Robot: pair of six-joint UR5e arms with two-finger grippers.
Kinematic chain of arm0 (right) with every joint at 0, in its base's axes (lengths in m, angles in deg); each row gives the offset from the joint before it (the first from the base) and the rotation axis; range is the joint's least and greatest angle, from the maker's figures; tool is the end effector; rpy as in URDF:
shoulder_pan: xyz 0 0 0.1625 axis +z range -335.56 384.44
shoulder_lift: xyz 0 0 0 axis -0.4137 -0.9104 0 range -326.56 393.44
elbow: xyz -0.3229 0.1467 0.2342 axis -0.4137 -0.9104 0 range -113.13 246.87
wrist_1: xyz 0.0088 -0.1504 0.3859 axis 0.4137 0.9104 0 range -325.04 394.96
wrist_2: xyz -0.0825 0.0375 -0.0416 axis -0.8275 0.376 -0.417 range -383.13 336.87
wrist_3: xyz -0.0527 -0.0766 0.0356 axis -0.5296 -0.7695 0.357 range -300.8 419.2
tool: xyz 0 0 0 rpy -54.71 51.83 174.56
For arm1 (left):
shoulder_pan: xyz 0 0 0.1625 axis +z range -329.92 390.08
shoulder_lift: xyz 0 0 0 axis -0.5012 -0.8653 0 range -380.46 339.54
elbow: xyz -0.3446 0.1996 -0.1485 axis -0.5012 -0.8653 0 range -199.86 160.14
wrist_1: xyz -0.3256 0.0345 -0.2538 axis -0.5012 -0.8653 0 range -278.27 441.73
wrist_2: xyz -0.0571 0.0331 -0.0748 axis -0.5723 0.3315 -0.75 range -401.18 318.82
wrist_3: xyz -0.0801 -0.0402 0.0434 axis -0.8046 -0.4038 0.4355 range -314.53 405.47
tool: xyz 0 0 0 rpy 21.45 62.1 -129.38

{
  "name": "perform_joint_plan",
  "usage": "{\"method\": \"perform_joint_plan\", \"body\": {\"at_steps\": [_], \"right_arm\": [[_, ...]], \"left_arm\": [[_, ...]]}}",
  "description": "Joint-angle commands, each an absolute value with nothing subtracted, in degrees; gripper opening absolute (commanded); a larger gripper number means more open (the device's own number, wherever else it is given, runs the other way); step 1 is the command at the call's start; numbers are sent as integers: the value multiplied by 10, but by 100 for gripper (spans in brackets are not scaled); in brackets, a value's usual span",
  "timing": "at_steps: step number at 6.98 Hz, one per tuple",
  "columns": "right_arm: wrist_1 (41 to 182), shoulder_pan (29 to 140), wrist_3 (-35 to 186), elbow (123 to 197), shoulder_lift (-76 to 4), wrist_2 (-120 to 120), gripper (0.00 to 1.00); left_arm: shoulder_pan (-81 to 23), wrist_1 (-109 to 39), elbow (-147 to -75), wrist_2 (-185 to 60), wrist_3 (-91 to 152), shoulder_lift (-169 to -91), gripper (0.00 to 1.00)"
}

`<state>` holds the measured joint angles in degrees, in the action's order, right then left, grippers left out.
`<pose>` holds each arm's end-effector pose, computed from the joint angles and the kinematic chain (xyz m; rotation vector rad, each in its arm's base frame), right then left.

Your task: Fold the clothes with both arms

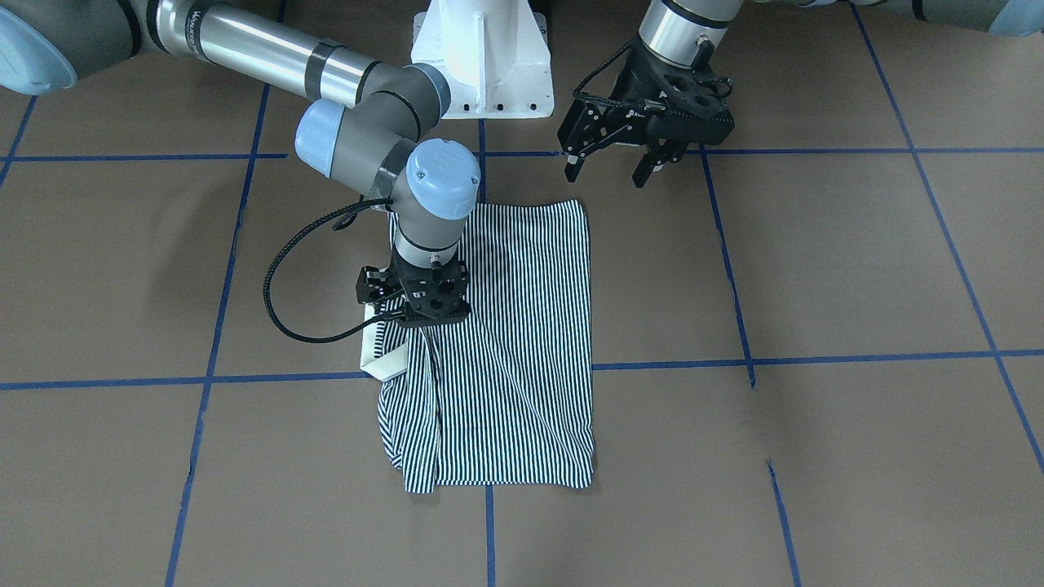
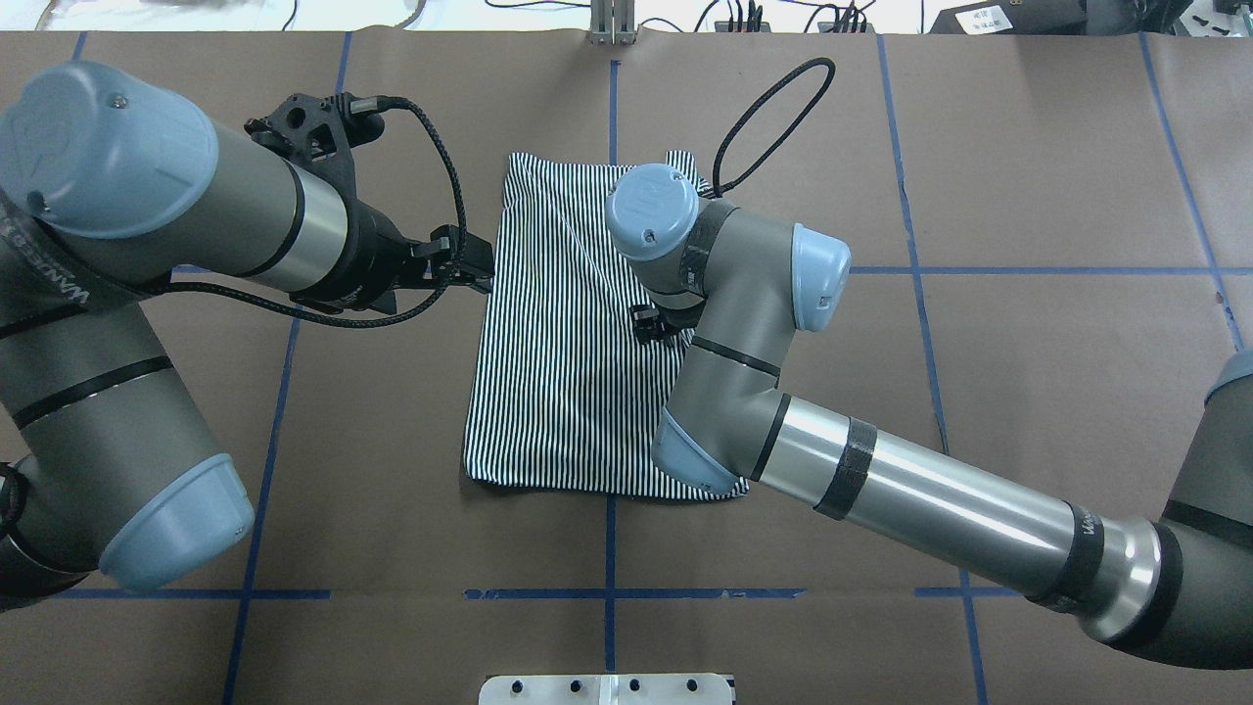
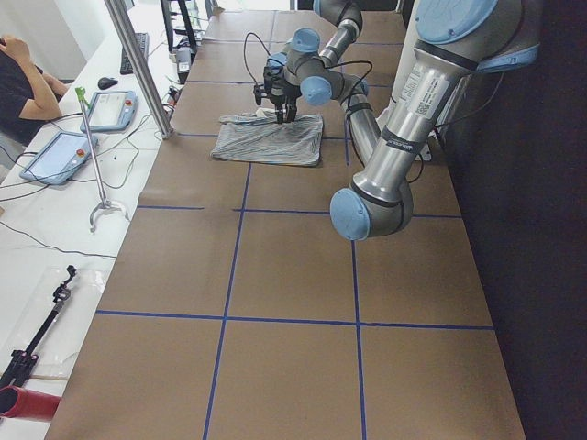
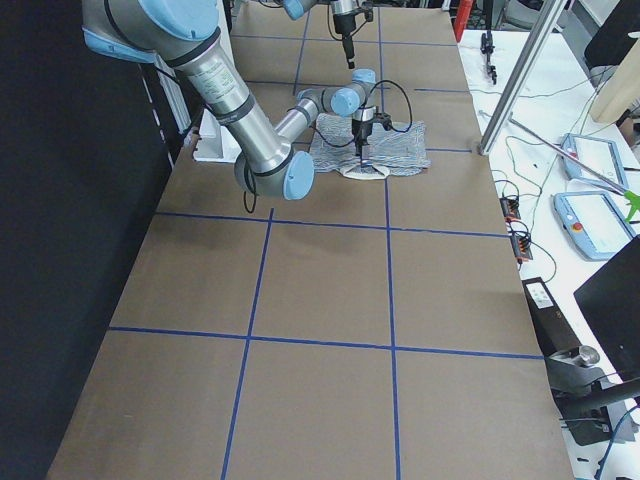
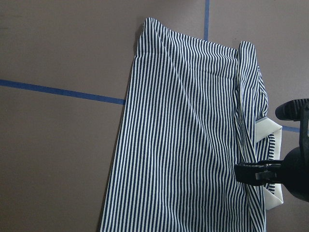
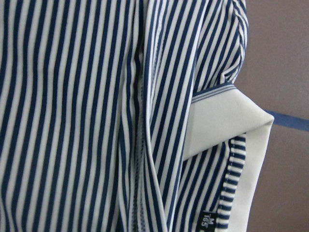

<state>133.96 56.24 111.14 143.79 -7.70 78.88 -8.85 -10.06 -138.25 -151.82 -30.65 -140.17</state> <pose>-0.5961 -0.5020 0.2548 0.0980 -0.5001 -0.1558 0.3650 -0.4211 0.1591 0.1670 1.0712 -0.2054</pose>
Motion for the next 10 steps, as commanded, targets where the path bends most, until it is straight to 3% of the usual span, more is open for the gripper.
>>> {"method": "perform_joint_plan", "body": {"at_steps": [1,4,6,7,9,10], "right_arm": [[1340,563,1110,1436,-82,789,100],[1354,582,1083,1454,-115,791,100],[1407,640,970,1557,-195,792,100],[1402,654,935,1564,-218,788,100],[1373,661,946,1549,-190,789,100],[1351,660,981,1469,-120,789,100]], "left_arm": [[-89,-100,-1383,-1519,-307,-1403,100],[-87,-101,-1382,-1518,-307,-1403,100],[-87,-101,-1382,-1518,-307,-1404,100],[-87,-101,-1382,-1518,-307,-1404,100],[-87,-101,-1382,-1518,-307,-1407,100],[-87,-101,-1382,-1518,-307,-1406,100]]}}
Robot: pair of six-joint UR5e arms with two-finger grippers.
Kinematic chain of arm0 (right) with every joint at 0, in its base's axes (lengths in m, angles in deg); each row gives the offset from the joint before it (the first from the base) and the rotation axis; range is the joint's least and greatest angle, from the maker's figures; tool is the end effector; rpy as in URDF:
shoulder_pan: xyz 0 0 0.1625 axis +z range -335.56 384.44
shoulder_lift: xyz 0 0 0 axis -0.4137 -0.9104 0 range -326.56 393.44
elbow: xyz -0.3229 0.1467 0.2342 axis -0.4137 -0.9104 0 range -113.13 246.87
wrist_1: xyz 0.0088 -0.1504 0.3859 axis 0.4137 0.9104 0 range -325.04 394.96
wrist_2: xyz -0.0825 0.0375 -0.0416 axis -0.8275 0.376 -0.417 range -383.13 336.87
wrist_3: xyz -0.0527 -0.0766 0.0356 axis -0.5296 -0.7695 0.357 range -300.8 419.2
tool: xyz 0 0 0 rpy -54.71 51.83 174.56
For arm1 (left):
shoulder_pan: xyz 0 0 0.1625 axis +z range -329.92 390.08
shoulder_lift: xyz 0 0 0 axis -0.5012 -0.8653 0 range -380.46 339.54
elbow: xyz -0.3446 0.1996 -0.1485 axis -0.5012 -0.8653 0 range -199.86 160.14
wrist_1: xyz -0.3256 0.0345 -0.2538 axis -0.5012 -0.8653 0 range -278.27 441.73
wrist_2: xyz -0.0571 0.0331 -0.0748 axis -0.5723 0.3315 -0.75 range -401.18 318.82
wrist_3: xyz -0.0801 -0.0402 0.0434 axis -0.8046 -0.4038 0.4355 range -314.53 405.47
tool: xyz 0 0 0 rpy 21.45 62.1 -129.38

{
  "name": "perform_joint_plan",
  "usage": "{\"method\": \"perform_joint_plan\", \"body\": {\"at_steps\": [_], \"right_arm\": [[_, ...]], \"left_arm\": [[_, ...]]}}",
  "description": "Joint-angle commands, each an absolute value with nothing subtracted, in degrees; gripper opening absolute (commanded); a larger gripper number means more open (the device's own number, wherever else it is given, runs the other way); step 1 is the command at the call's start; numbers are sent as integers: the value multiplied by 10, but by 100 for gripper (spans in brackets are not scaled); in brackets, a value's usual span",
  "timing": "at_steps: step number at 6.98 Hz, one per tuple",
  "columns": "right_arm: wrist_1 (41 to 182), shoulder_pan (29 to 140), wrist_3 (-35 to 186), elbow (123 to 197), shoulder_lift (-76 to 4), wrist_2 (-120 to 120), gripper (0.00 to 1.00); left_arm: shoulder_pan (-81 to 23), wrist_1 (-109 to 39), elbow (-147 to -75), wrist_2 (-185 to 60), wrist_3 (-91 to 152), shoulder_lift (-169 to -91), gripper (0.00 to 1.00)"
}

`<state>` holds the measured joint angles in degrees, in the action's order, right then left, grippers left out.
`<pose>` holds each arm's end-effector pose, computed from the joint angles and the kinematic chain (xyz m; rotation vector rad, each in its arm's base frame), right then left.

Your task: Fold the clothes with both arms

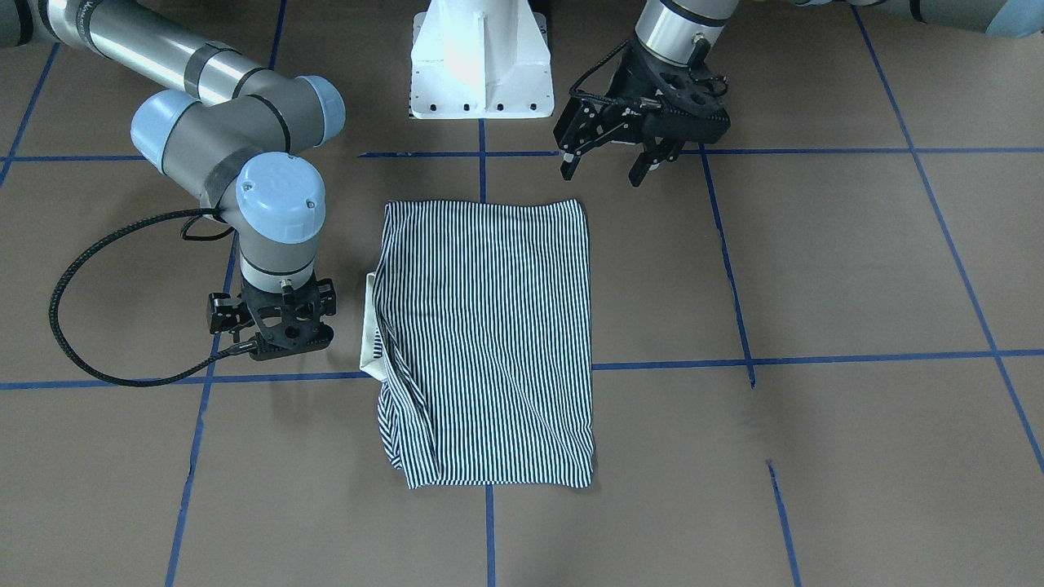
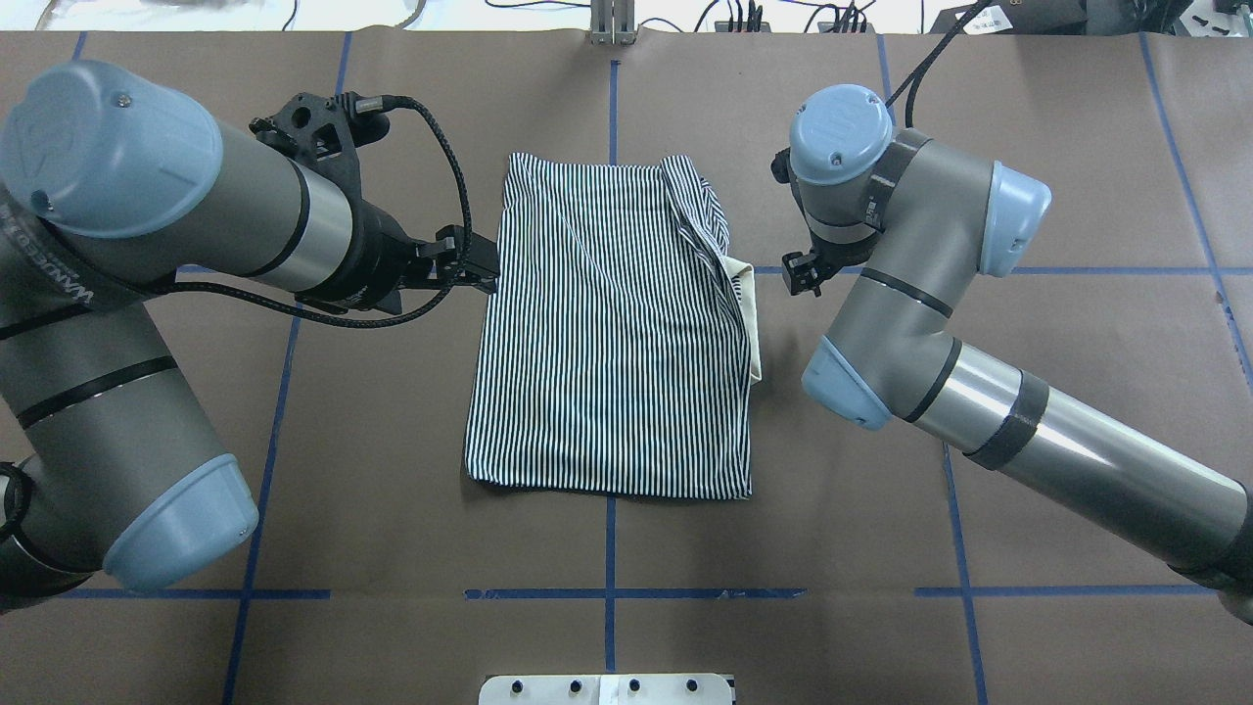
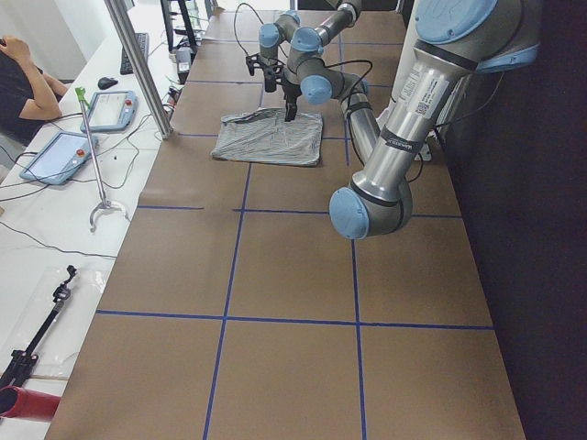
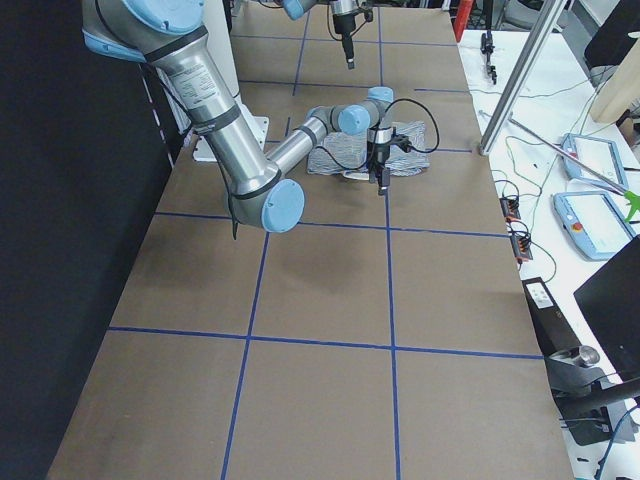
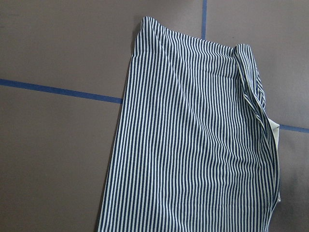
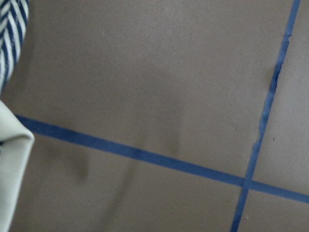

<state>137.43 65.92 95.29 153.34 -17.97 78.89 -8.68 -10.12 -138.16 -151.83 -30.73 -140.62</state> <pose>-0.4616 -0.5583 0.3210 0.1515 -0.4187 -0.2546 0.3667 -0.4204 0.1552 0.1682 1.0778 -0.2020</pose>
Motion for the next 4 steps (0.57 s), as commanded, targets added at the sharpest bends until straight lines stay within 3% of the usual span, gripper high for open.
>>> {"method": "perform_joint_plan", "body": {"at_steps": [1,4], "right_arm": [[1289,659,1004,1371,-61,789,100],[1247,659,1013,1302,6,789,100]], "left_arm": [[-87,-101,-1382,-1516,-306,-1405,100],[-90,-101,-1379,-1519,-306,-1403,100]]}}
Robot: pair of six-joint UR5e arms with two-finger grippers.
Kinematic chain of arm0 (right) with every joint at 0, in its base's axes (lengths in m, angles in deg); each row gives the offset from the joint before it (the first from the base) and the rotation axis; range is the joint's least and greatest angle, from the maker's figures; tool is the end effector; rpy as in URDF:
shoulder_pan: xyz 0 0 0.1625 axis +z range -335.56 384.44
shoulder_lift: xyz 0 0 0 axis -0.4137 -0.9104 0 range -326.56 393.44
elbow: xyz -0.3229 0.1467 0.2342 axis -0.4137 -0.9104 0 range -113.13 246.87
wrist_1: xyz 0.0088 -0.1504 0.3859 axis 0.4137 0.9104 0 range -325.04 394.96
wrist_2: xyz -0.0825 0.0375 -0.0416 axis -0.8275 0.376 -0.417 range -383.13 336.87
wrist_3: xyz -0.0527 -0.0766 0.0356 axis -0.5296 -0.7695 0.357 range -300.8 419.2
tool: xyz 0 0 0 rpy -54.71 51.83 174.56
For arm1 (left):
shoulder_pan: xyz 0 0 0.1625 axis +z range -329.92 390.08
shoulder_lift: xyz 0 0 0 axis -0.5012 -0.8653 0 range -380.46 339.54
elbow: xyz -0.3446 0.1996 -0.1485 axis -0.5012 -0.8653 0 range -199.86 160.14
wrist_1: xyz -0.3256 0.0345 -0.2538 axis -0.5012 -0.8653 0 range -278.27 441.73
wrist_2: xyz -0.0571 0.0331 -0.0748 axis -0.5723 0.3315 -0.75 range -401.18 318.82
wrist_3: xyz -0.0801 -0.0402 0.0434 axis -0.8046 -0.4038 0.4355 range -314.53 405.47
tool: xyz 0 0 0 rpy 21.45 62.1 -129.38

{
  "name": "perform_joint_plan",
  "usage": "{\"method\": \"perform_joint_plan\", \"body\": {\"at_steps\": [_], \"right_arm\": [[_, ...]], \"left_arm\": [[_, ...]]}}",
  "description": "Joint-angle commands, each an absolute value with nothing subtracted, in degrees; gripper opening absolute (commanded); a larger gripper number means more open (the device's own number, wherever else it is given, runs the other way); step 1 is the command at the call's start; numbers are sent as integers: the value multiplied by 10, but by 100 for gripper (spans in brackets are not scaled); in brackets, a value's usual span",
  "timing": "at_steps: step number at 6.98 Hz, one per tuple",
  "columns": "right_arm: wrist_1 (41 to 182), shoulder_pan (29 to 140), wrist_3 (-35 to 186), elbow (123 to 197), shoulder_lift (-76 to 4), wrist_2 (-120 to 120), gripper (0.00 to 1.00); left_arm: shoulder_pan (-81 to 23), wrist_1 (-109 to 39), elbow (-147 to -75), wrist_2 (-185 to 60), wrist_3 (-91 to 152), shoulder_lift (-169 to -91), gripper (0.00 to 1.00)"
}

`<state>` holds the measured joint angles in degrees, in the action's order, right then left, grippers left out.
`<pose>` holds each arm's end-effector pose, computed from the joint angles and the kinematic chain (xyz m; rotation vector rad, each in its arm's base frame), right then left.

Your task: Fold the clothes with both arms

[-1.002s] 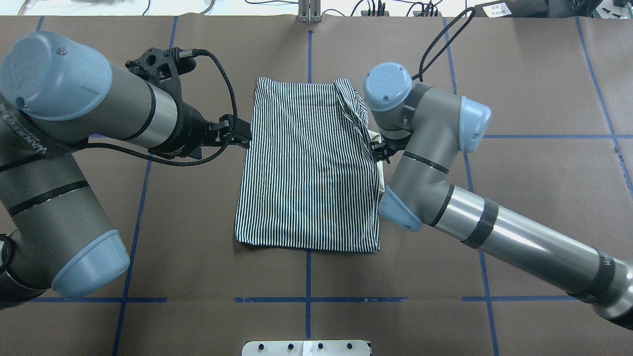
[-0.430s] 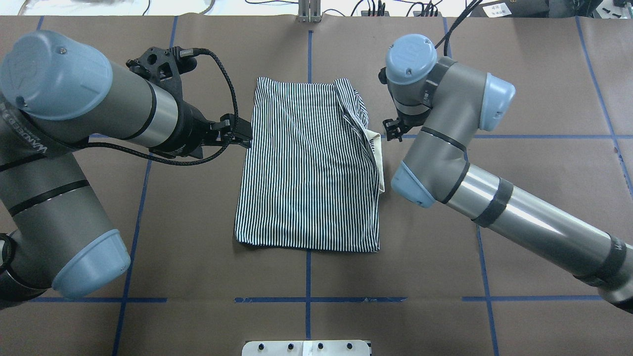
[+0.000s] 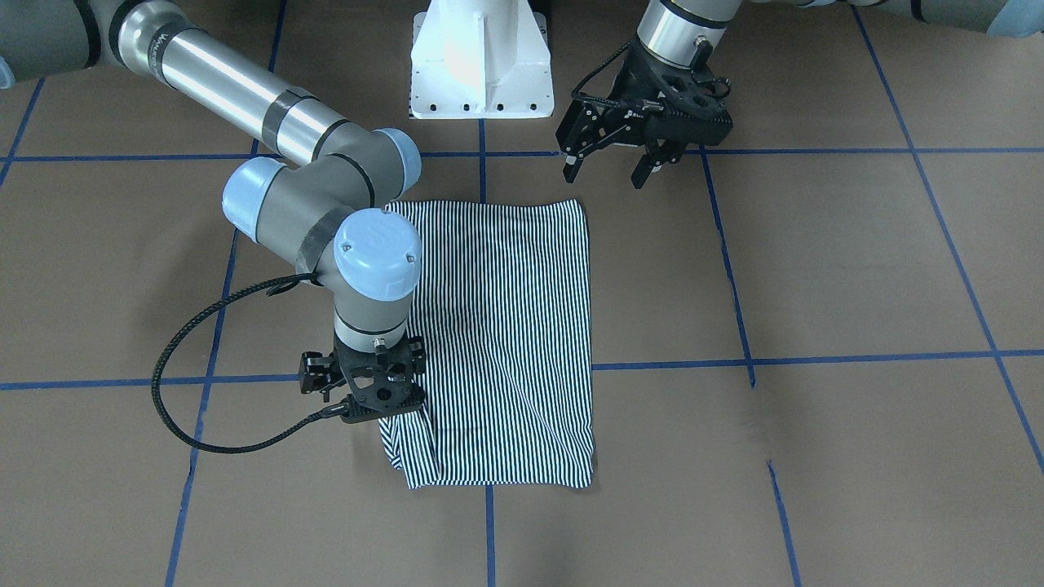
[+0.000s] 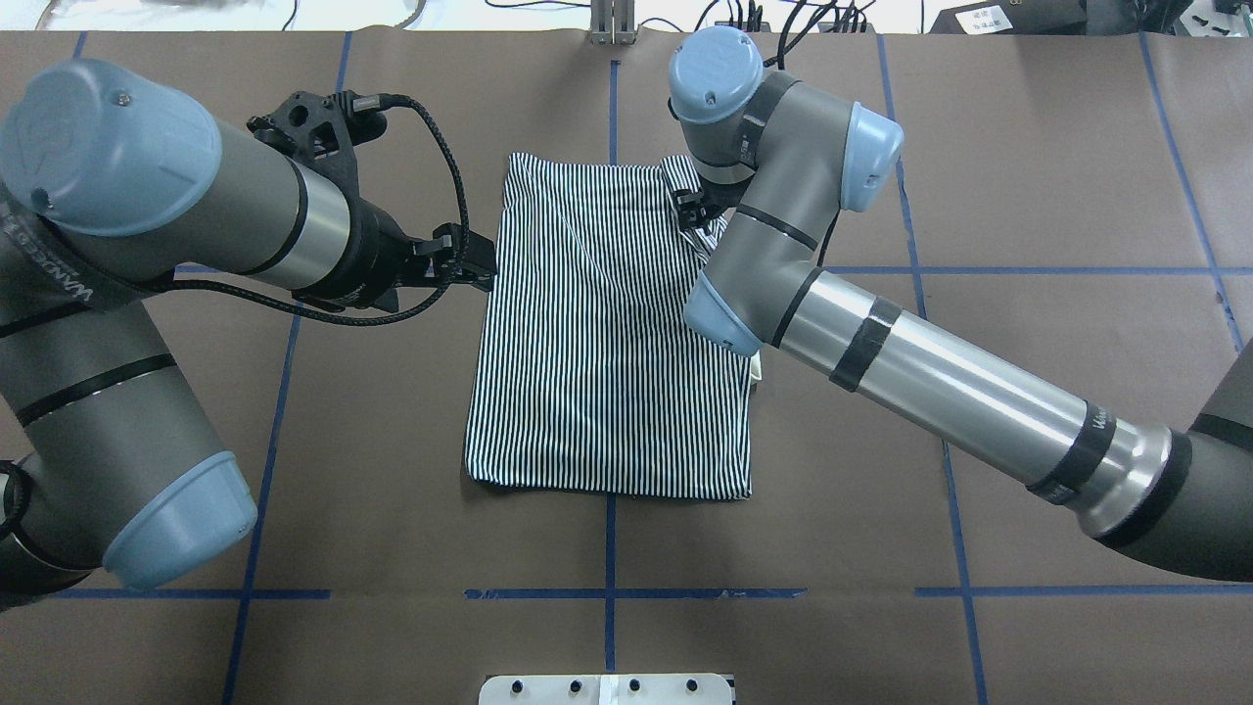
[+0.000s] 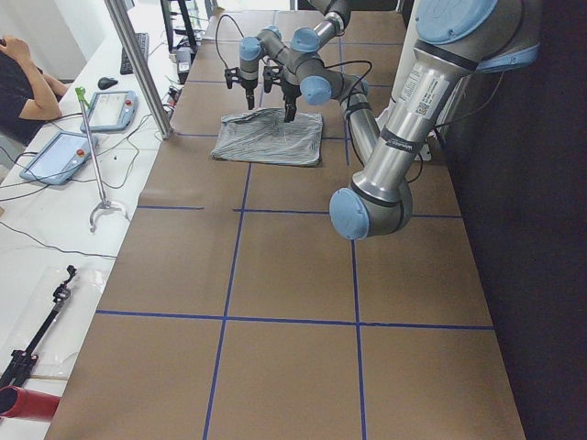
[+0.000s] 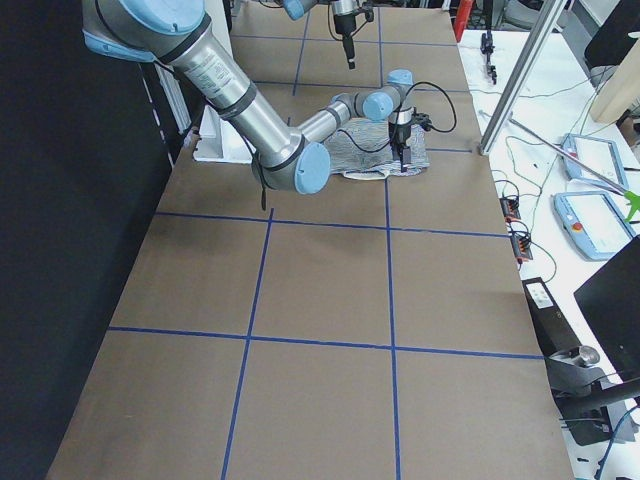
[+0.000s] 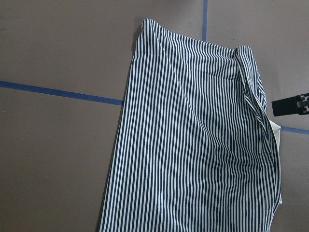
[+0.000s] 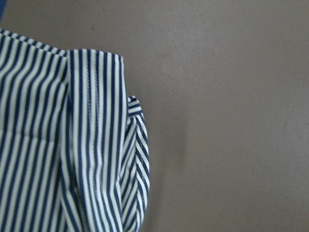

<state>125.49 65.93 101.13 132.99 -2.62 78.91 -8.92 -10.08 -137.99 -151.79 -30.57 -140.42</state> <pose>-0.5380 -0.6261 0.2518 0.2160 -0.5097 -0.1659 0.3658 -0.4227 0.1582 0.1690 1.0710 -0.2055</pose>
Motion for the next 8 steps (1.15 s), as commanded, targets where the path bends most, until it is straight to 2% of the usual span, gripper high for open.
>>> {"method": "perform_joint_plan", "body": {"at_steps": [1,3,8], "right_arm": [[1232,657,1012,1261,34,788,100],[1202,650,1009,1209,45,780,100],[1203,641,1006,1196,38,762,100]], "left_arm": [[-92,-101,-1379,-1519,-303,-1401,100],[-96,-102,-1379,-1519,-291,-1401,100],[-109,-104,-1379,-1538,-290,-1401,100]]}}
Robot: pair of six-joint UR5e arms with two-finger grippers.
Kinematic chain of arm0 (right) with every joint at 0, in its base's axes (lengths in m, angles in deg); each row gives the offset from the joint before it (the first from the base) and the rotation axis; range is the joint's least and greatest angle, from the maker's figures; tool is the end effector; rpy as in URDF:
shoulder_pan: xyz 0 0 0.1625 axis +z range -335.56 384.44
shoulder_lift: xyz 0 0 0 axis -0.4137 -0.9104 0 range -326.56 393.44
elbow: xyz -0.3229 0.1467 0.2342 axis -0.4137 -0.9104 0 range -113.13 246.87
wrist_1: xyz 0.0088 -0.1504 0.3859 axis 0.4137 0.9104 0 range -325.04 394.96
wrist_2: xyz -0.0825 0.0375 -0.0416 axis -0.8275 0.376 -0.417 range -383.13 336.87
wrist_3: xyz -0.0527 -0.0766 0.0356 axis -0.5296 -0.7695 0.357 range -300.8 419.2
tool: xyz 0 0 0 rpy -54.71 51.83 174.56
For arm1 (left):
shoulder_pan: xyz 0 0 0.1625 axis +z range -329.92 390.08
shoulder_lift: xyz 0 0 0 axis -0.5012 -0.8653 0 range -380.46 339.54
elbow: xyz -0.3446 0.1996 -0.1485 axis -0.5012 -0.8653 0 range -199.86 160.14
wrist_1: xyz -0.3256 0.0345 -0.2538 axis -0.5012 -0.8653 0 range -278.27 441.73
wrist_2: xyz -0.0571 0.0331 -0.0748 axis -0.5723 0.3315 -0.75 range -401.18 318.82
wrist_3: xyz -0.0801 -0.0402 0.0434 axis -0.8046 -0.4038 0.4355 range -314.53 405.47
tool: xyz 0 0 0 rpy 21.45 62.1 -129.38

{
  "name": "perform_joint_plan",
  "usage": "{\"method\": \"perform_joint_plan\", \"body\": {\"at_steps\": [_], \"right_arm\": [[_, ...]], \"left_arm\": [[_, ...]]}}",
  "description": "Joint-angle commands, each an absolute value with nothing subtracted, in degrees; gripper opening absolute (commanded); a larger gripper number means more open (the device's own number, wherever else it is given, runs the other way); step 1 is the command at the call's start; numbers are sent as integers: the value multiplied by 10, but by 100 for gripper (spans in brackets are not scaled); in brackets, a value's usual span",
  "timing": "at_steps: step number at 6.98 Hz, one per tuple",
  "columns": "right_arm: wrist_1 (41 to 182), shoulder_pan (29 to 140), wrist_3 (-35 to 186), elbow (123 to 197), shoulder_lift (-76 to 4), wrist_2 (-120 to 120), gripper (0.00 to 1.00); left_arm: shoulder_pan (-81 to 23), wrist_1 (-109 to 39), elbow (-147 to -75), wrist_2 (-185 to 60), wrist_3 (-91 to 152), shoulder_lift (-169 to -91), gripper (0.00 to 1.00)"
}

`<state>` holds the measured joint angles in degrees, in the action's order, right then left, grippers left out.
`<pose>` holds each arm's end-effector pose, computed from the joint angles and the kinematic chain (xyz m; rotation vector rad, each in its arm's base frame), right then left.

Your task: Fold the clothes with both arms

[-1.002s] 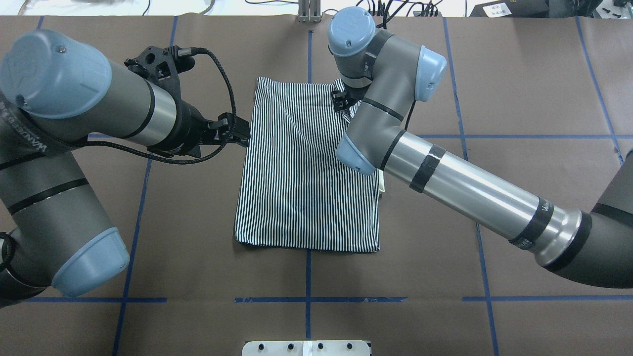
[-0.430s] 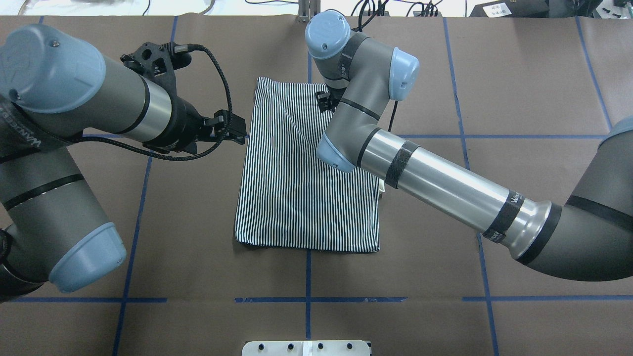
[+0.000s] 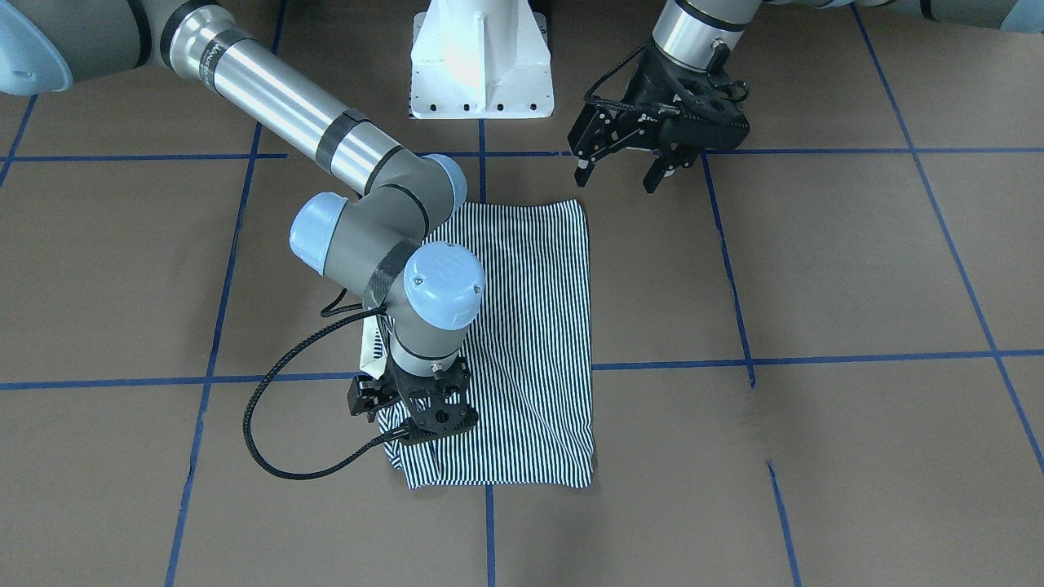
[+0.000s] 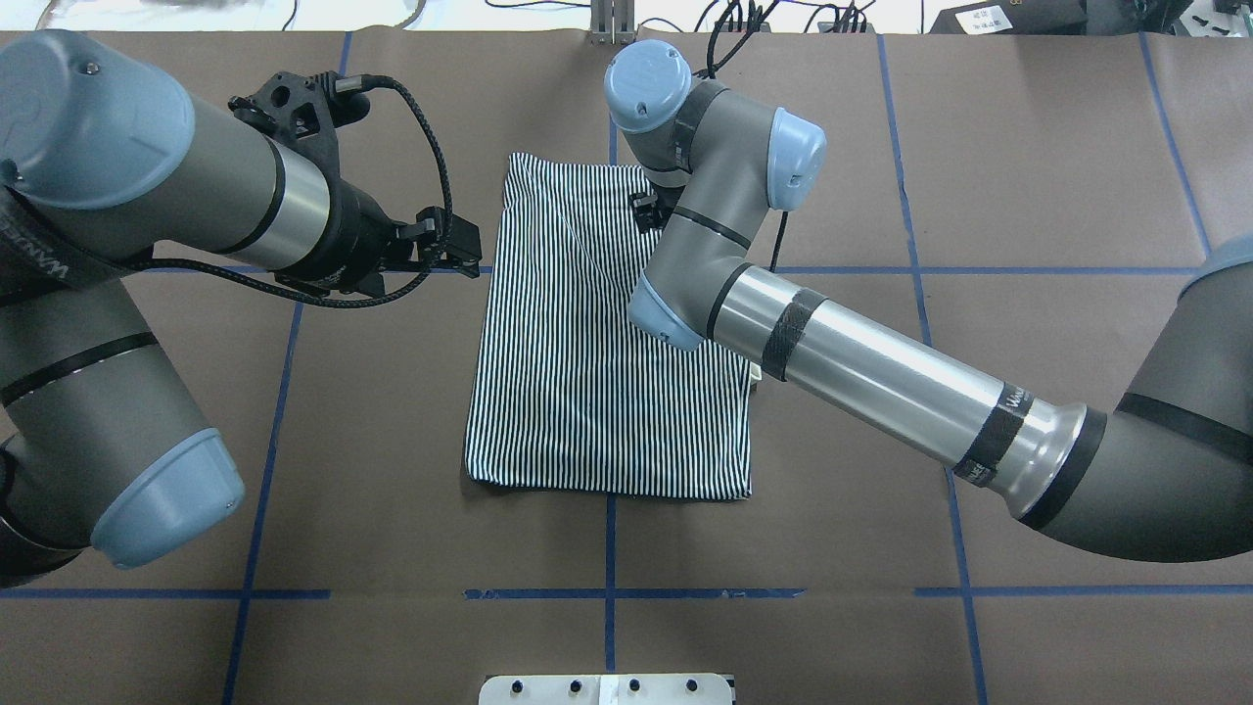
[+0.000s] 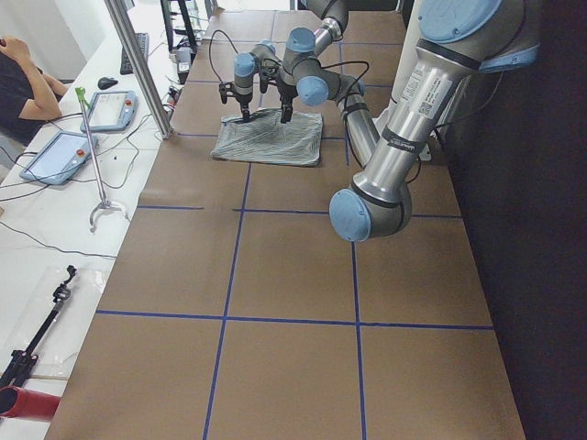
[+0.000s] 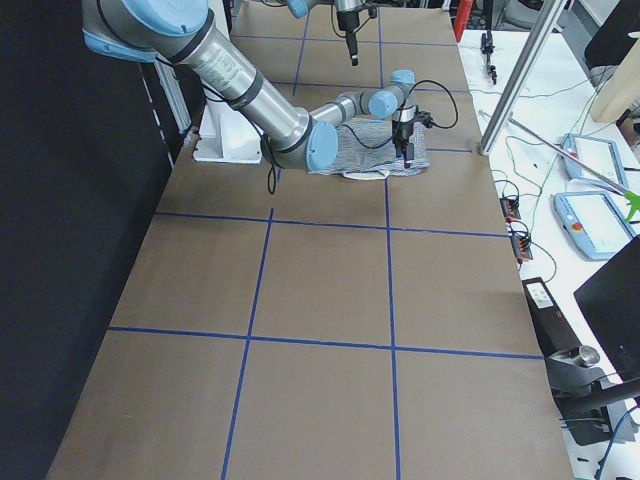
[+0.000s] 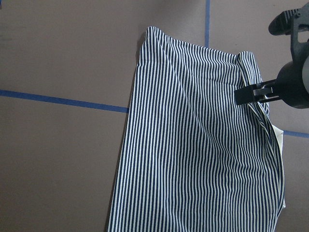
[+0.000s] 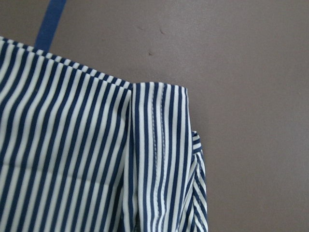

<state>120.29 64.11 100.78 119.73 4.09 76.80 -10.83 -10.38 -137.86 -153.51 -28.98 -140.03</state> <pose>-0.5912 -0.6411 0.2537 0.2193 -0.4714 -0.1918 0.3531 -0.4323 0.1615 0.1745 1.0727 -0.1953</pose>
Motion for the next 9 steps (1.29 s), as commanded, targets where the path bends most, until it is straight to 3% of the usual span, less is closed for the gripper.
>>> {"method": "perform_joint_plan", "body": {"at_steps": [1,7,9], "right_arm": [[1203,641,1005,1197,33,757,100],[1141,744,897,1212,-18,788,100],[1163,745,947,1280,-28,883,100]], "left_arm": [[-109,-104,-1378,-1540,-290,-1400,100],[-115,-102,-1380,-1542,-291,-1403,100],[-106,-103,-1364,-1540,-298,-1399,100]]}}
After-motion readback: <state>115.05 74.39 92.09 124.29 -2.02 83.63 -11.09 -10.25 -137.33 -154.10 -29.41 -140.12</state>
